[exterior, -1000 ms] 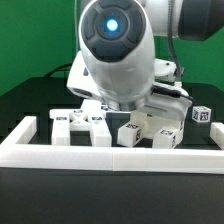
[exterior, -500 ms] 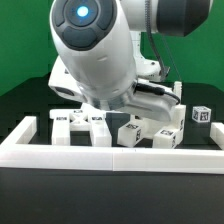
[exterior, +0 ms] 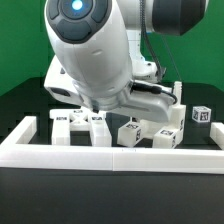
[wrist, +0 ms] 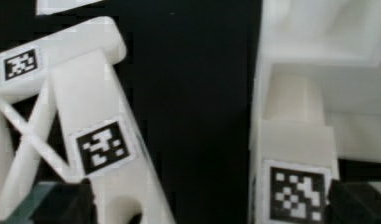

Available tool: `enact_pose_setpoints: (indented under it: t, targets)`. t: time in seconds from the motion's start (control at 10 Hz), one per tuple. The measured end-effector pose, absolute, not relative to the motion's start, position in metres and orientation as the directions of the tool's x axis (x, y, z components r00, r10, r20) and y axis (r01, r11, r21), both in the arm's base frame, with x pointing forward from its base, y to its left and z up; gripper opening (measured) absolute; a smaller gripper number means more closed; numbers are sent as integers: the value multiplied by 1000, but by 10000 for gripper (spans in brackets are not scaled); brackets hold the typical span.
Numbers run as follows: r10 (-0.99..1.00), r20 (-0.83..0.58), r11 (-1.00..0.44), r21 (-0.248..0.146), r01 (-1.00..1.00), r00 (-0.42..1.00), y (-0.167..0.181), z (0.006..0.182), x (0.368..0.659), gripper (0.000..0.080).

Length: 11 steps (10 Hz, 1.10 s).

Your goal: Assemble chair

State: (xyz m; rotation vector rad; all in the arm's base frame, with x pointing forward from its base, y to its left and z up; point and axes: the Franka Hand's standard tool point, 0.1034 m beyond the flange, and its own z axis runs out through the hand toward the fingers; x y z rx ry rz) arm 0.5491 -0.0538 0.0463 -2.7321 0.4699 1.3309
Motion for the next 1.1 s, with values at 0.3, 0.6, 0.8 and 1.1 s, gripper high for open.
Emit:
enact_pose_setpoints:
  t: [0.3,0.6,0.8,1.1]
  targets:
    - [-254,-683,-954,62,-292,685,-67,55,580,649]
    - [-291,-472,-950,41,-309,832,-63,53,593,649]
    - [-284,-338,-955,20,-295,897,-66,57,601,649]
    - [-296,-115,-955,17,-297,948,-69,58,615,649]
